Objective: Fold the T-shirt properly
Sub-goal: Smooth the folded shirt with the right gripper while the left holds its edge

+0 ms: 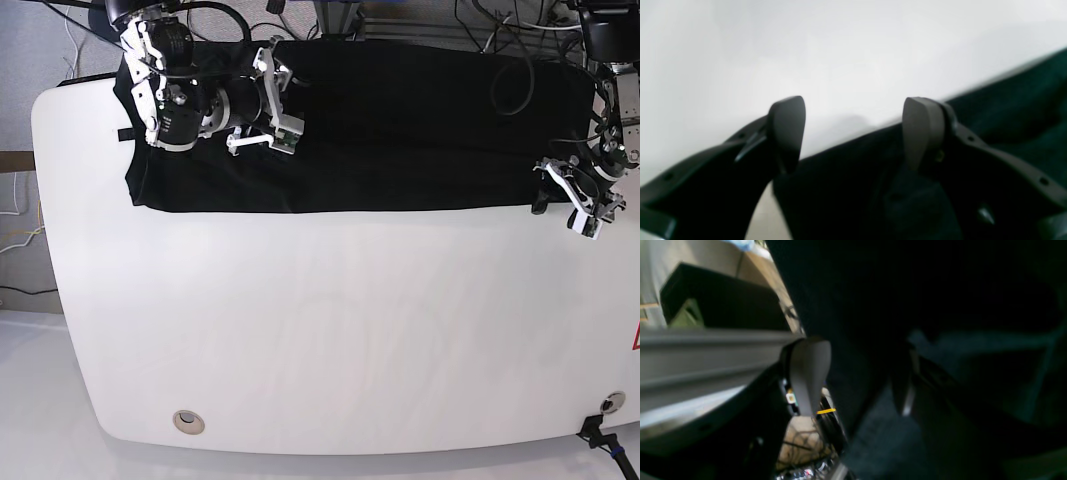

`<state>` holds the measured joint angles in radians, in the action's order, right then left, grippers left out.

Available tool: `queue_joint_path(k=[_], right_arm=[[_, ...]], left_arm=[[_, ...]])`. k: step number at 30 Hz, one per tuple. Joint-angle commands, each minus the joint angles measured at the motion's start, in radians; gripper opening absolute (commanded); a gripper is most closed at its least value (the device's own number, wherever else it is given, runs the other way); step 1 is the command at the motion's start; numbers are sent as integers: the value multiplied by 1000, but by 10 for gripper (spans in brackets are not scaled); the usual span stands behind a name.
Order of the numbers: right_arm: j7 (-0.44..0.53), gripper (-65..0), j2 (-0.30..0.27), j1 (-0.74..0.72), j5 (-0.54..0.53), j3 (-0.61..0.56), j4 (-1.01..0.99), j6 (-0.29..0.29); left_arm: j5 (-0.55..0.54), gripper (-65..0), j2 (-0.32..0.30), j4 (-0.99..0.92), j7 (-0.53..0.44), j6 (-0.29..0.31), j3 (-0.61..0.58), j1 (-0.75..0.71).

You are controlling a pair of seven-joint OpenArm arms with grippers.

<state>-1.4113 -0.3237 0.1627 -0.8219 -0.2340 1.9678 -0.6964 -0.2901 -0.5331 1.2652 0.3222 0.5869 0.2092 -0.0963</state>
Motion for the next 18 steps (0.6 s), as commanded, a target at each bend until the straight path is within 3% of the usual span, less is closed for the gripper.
queue_joint_path(k=[1, 6, 9, 14, 18], right_arm=[[15, -346, -35, -24, -24, 8, 15, -2], [15, -346, -73, -124, 65, 130, 15, -2], [43, -346, -65, -193, 226, 138, 15, -2], [192, -346, 57, -186, 629, 120, 9, -2], [261, -347, 166, -142, 826, 109, -31, -2]], left_arm=[[-10, -243, -22, 12, -19, 0, 8, 19], [-10, -243, -22, 12, -19, 0, 8, 23], [-10, -243, -22, 14, -19, 0, -4, 23], [-10, -243, -22, 18, -19, 0, -35, 23], [-10, -243, -22, 18, -19, 0, -35, 23]])
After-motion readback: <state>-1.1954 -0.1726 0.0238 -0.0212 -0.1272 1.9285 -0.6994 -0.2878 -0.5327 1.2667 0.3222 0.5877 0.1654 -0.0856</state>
